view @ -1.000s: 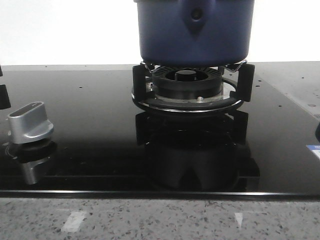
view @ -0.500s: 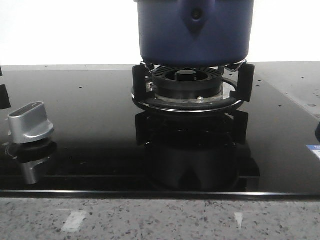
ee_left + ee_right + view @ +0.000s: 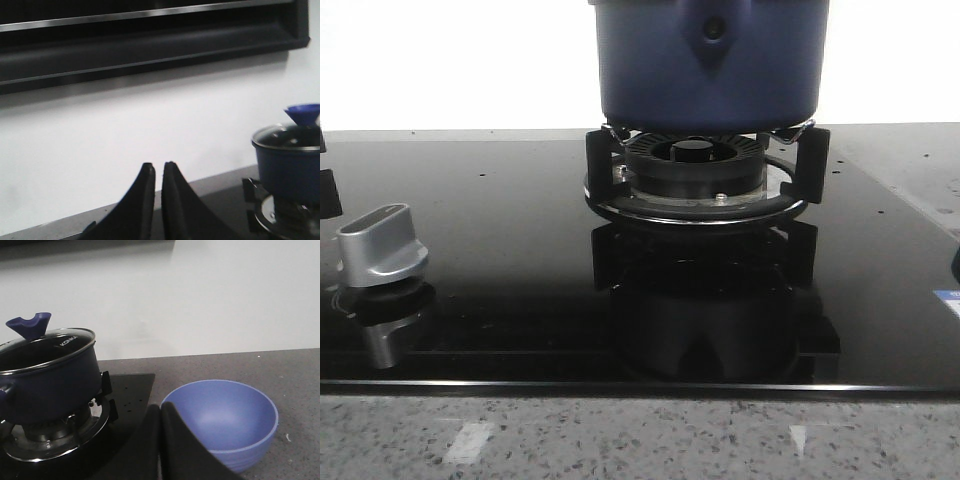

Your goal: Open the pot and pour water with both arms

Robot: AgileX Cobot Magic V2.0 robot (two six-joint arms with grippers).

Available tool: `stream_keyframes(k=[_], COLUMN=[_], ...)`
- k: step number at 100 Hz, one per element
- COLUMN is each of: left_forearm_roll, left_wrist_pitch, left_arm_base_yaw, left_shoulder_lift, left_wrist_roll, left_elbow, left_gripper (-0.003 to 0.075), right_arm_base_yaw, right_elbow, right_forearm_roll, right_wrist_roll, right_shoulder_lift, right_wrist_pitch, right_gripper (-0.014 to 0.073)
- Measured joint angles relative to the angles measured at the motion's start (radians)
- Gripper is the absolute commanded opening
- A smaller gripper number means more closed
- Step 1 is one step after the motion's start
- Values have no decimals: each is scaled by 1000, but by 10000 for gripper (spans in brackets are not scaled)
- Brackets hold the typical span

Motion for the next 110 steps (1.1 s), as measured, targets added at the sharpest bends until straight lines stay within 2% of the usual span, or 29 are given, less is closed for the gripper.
stream_keyframes(k=[4, 9, 19, 26, 33, 53, 71, 83, 110], left_forearm_roll=[146, 374, 856, 1086, 1219, 1321, 1329, 1329, 1324], left_wrist_pitch=[56, 123, 197, 206, 167, -127, -199, -146, 97], left_arm_base_yaw=[0, 0, 0, 0, 0, 0, 35, 91, 190], left_shoulder_lift=[0, 0, 0, 0, 0, -16, -94, -152, -154], left_wrist_roll=[-130, -373, -953, -1222, -1375, -1554, -1598, -1614, -1620], left_elbow=[0, 2, 29, 61, 105, 283, 348, 348, 348], left_gripper=[-20, -20, -20, -20, -20, -20, -20, -20, -20], right_arm_base_yaw=[0, 0, 0, 0, 0, 0, 0, 0, 0], right_elbow=[0, 0, 0, 0, 0, 0, 0, 0, 0], right_forearm_roll=[0, 0, 2, 2, 3, 4, 4, 4, 5], right_wrist_roll=[0, 0, 0, 0, 0, 0, 0, 0, 0], right_shoulder_lift=[0, 0, 0, 0, 0, 0, 0, 0, 0], right_wrist_pitch=[0, 0, 0, 0, 0, 0, 0, 0, -2], right_gripper=[-74, -74, -74, -74, -74, -74, -74, -74, -74])
